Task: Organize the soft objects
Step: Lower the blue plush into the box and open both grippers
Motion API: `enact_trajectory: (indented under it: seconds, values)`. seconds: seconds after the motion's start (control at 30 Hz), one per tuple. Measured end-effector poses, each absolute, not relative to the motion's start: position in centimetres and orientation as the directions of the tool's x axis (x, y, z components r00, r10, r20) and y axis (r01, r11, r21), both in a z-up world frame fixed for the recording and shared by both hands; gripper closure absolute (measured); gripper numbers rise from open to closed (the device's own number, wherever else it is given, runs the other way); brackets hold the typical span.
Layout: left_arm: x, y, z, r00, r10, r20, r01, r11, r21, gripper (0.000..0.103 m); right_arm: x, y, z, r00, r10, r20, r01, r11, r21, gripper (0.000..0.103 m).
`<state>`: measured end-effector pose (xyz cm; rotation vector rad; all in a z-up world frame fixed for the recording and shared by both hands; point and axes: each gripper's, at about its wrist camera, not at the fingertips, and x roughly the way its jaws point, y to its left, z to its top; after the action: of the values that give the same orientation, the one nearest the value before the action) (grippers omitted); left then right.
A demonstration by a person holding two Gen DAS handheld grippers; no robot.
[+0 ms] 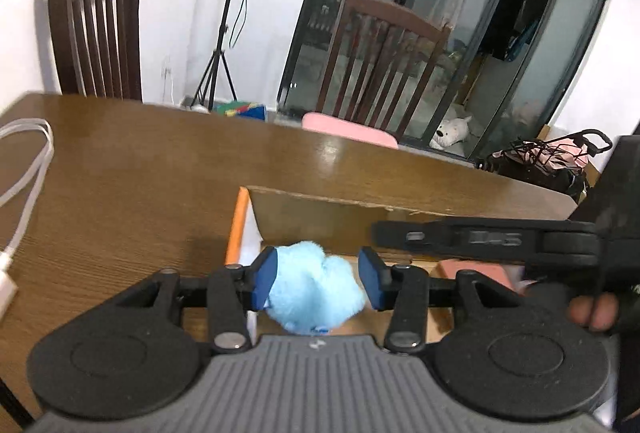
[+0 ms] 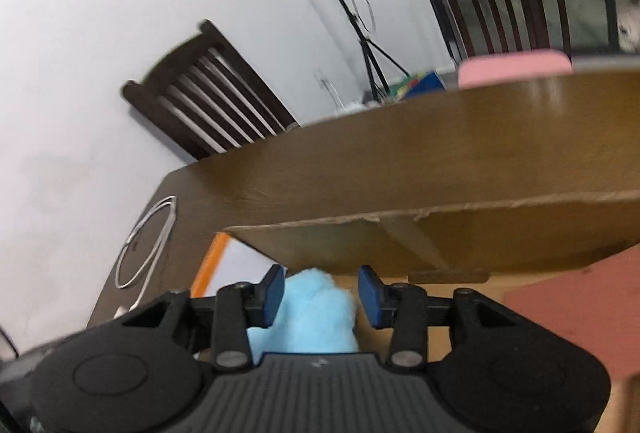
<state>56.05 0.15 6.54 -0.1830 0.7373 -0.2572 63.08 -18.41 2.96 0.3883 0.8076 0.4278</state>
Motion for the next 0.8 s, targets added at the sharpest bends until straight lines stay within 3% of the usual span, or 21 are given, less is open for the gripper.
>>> enact_trajectory:
  seconds: [0.13, 0.27, 0.47, 0.8]
  values:
    - [51.8, 1.1, 9.6, 0.732, -0.280, -0.622, 0.186, 0.959, -0.212, 0.049, 58.2, -21.1, 7.7, 0.671, 0.473, -0.571, -0.260, 0.871, 0.416, 0.056]
    - [46.4, 2.0, 12.7, 0.790, -0.247, -0.561, 0.216, 0.969, -0.124, 0.026, 51.2, -24.7, 12.0, 0.731, 0.435, -0.526, -0.298, 0.897, 0.328, 0.043]
    - [36.8, 1.6, 14.9, 0.867, -0.230, -0.442, 0.250, 0.968, -0.014, 0.009, 40.9, -30.1, 15.0, 0.816, 0.340, -0.468, -0.272, 0.940, 0.207, 0.027]
    - [25.0, 0.2, 11.8, 0.924, -0.216, -0.315, 0.229, 0.973, 0.005, 0.001, 26.3, -32.4, 12.8, 0.894, 0.329, -0.304, -0.289, 0.942, 0.169, 0.015]
